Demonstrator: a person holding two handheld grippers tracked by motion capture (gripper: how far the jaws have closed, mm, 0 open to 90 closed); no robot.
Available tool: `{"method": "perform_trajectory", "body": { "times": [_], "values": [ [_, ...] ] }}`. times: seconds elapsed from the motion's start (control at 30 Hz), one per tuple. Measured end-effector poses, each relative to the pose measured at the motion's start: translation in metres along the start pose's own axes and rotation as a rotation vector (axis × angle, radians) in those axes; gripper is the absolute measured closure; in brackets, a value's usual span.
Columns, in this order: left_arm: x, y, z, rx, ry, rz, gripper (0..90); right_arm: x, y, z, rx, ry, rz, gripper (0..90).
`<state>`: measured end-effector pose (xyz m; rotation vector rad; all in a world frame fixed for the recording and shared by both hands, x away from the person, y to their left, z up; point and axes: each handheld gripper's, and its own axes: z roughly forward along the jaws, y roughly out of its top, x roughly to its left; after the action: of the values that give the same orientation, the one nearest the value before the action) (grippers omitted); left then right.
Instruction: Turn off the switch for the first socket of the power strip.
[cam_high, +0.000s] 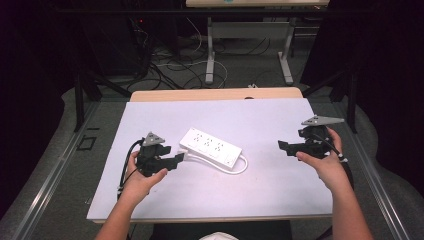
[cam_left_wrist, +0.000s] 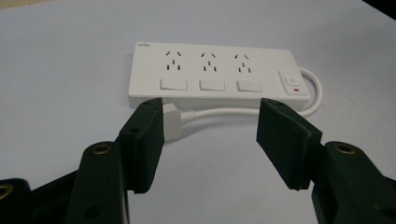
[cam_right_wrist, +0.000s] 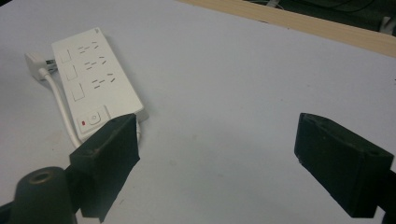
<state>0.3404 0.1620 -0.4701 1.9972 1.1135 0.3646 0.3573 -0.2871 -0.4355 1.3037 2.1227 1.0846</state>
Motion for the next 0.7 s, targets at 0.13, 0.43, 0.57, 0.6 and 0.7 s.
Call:
{"method": "perform_trajectory", "body": {
  "times": [0.13, 0.43, 0.57, 0.6, 0.7],
  "values": [
    [-0.007, -0.001, 0.008, 0.035, -0.022, 0.021, 43.8, 0.0, 0.0, 0.0, -0.003, -0.003, 0.003, 12.9],
    [-0.018, -0.007, 0.027, 0.043, -0.045, 0.092, 45.5, 0.0, 0.0, 0.001, 0.001, 0.006, 0.004, 12.9],
    [-0.022, -0.011, 0.034, 0.034, -0.044, 0.094, 45.2, 0.001, 0.0, 0.001, 0.004, 0.005, 0.001, 12.9],
    [-0.023, -0.012, 0.035, 0.04, -0.05, 0.095, 45.0, 0.001, 0.0, 0.001, 0.005, 0.005, 0.001, 12.9],
    [-0.026, -0.014, 0.041, 0.049, -0.048, 0.086, 44.9, 0.0, 0.0, 0.0, 0.003, 0.003, 0.003, 12.9]
  ]
}}
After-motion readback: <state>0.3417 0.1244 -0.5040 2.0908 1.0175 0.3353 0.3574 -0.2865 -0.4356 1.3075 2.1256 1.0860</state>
